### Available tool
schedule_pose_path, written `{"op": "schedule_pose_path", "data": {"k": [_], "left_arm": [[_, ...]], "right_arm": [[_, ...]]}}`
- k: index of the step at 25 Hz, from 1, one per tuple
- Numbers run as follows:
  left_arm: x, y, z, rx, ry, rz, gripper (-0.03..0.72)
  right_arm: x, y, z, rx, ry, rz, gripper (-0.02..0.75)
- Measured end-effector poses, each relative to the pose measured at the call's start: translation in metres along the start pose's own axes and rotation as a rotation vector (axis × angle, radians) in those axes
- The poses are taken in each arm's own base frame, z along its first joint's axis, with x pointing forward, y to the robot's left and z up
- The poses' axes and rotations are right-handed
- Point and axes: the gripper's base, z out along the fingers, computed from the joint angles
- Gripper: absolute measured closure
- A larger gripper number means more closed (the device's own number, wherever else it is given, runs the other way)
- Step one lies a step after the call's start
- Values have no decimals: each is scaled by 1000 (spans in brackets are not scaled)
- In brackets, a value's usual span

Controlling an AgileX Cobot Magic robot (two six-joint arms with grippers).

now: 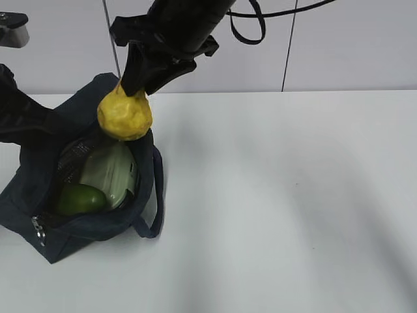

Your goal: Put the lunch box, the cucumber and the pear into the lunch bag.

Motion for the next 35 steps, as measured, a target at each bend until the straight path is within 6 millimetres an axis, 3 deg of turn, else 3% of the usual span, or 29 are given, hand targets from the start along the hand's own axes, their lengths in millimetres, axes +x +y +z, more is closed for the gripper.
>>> {"op": "schedule_pose_path", "data": {"k": [10,19,21,27,35], "left_arm": [[0,-1,0,15,-5,-14,687],[0,-2,0,19,-5,-18,687],[-1,-2,0,19,-5,-18,687],[-1,-2,0,25,-9,-23,687],[-1,-2,0,25,-9,-23,687]], "right_arm": [[8,-21,52,-43,81,37,481],[9,-30,82,-123,46,68,475],[9,-31,85,-123,48,61,446],[9,-30,85,-136,37,34,253],[15,-36,84,-64,112,-6,209]]}}
